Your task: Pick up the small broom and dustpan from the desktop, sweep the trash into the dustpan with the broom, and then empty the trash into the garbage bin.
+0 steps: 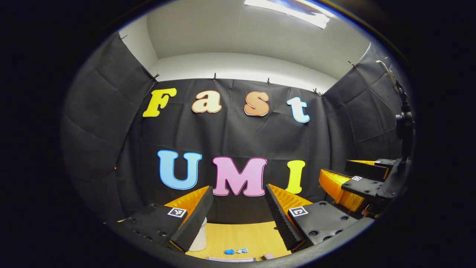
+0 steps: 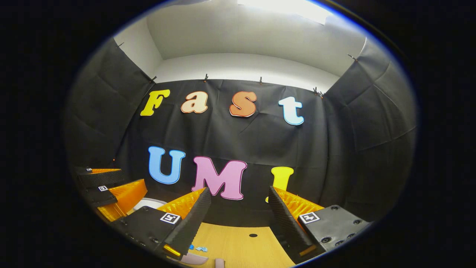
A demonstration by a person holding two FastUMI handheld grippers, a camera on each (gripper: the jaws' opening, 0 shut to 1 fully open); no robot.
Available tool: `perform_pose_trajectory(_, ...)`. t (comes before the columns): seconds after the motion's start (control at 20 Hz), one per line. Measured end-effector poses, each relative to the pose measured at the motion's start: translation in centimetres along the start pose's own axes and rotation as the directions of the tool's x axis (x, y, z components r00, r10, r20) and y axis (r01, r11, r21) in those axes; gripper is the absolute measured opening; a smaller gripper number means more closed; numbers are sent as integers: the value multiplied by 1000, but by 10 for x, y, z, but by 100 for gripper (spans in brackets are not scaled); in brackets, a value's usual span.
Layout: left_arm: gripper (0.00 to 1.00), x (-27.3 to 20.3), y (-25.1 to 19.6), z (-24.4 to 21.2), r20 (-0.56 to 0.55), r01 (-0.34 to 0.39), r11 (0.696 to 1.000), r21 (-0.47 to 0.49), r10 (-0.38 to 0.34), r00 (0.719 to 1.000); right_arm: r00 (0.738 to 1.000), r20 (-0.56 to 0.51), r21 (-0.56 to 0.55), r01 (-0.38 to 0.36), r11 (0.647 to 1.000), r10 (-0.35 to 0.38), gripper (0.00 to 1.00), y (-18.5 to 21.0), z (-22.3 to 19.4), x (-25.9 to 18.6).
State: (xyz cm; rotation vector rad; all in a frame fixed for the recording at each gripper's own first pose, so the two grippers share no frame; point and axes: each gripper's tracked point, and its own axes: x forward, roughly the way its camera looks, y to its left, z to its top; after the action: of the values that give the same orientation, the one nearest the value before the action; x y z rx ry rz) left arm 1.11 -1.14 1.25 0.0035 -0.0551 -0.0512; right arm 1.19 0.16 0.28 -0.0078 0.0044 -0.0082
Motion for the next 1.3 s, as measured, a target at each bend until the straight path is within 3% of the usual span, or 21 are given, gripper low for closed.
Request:
perform_pose_trajectory(1.0,82,-8,7,-13,-81,-3,999,42,7,997,999,-44,-16,22,1000,-22,99,7,-15,7)
perform_pose_trajectory(1.15,82,-3,9,-25,-108,-15,998,54,21,994,998,-58,-10,11,1000,-12,99,10,-27,17)
perform_pose_trajectory(1.3,82,10,1,-53,-215,-4,1000,2,4,977,994,-107,7,-14,1000,15,96,11,-55,31)
